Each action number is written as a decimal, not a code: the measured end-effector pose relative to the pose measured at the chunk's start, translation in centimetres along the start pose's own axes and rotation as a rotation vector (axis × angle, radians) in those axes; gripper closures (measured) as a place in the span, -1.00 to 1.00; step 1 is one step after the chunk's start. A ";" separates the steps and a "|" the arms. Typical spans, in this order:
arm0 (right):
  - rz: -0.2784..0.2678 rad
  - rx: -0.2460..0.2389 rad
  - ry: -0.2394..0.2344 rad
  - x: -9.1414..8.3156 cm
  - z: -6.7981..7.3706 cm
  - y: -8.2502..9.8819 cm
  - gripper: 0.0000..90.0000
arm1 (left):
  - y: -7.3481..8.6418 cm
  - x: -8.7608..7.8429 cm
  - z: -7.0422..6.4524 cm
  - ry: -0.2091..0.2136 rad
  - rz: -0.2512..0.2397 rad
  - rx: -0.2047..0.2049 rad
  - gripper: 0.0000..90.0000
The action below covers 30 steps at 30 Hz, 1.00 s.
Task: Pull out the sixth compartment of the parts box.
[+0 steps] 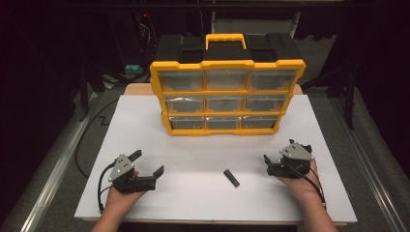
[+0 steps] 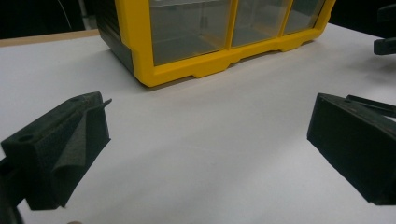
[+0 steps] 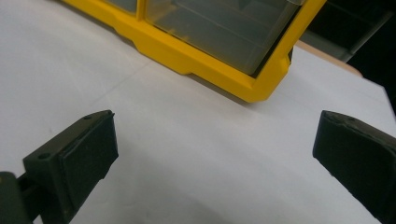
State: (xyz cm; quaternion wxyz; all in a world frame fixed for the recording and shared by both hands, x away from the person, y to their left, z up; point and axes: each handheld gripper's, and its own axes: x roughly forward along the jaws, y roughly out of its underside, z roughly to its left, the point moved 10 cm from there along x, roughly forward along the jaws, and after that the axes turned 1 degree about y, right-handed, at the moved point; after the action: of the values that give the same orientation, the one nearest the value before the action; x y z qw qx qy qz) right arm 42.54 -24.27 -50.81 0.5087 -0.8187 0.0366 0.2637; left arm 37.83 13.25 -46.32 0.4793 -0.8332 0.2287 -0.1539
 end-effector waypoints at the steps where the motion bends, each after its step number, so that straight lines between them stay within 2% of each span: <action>1: 0.003 -0.030 0.003 0.1 0.2 0.1 -0.99 | -0.1 0.0 0.0 0.002 -0.005 -0.003 -0.99; 2: 0.003 -0.030 0.003 0.1 0.2 0.1 -0.99 | -0.2 0.0 -0.1 0.004 -0.012 -0.011 -0.99; 6: 0.004 -0.081 0.003 0.1 0.6 0.0 -0.99 | -0.2 0.0 -0.3 0.012 -0.013 -0.005 -0.99; 10: 0.005 -0.150 0.022 0.1 0.9 0.0 -0.99 | -0.1 -0.1 -0.4 0.017 -0.008 -0.002 -0.99; 14: -0.005 -0.184 0.029 0.0 1.1 -0.1 -0.99 | -0.2 -0.2 -0.4 0.019 -0.014 -0.005 -1.00; 15: -0.011 -0.219 0.047 -0.1 1.1 -0.2 -0.99 | -0.2 -0.2 -0.5 0.020 -0.015 -0.005 -1.00; 16: -0.015 -0.233 0.053 -0.1 1.1 -0.2 -0.99 | -0.3 -0.2 -0.5 0.020 -0.019 -0.007 -1.00; 21: -0.020 -0.269 0.073 0.0 1.1 -0.2 -0.99 | -0.2 -0.1 -0.4 0.018 -0.017 -0.009 -1.00; 22: -0.028 -0.296 0.092 0.0 1.0 -0.2 -0.99 | -0.2 -0.1 -0.5 0.020 -0.019 -0.008 -0.99; 24: -0.038 -0.316 0.106 0.0 0.9 -0.3 -0.99 | -0.3 -0.2 -0.5 0.021 -0.021 -0.007 -0.99; 27: -0.053 -0.322 0.106 -0.1 1.1 -0.3 -0.99 | -0.3 -0.3 -0.6 0.022 -0.020 -0.009 -0.99; 28: -0.053 -0.346 0.115 -0.1 1.2 -0.3 -0.99 | -0.3 -0.3 -0.6 0.022 -0.022 -0.012 -0.99; 30: -0.054 -0.356 0.120 -0.1 1.3 -0.3 -0.99 | -0.2 -0.2 -0.5 0.022 -0.022 -0.011 -1.00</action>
State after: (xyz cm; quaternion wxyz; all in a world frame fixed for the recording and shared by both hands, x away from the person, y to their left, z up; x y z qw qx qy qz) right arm 42.04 -23.08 -50.93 0.3597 -0.9107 -0.0025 0.2029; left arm 37.44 13.08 -45.85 0.4706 -0.8365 0.2256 -0.1670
